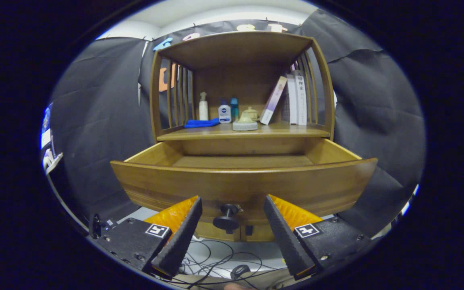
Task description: Pull open the drawer, take out the items inside it, and place them on the countertop above the cabinet.
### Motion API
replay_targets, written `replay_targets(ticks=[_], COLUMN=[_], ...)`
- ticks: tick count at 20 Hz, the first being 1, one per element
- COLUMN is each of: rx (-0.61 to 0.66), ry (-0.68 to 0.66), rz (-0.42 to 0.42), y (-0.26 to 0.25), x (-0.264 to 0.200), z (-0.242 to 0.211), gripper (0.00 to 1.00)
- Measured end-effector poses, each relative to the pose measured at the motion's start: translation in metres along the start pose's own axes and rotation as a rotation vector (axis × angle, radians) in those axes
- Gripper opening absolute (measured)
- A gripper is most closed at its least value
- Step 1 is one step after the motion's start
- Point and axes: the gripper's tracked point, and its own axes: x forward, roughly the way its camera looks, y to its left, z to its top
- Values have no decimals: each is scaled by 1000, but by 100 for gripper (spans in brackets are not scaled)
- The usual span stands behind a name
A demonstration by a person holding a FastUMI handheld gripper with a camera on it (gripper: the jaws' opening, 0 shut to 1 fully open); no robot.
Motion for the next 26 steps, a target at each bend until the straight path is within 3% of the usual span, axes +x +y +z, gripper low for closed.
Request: replay_targets(ticks=[12,26], rx=[54,20], ry=[3,19], rz=[-101,-103], y=[1,2], x=[31,82], z=[-9,19], gripper=[98,100])
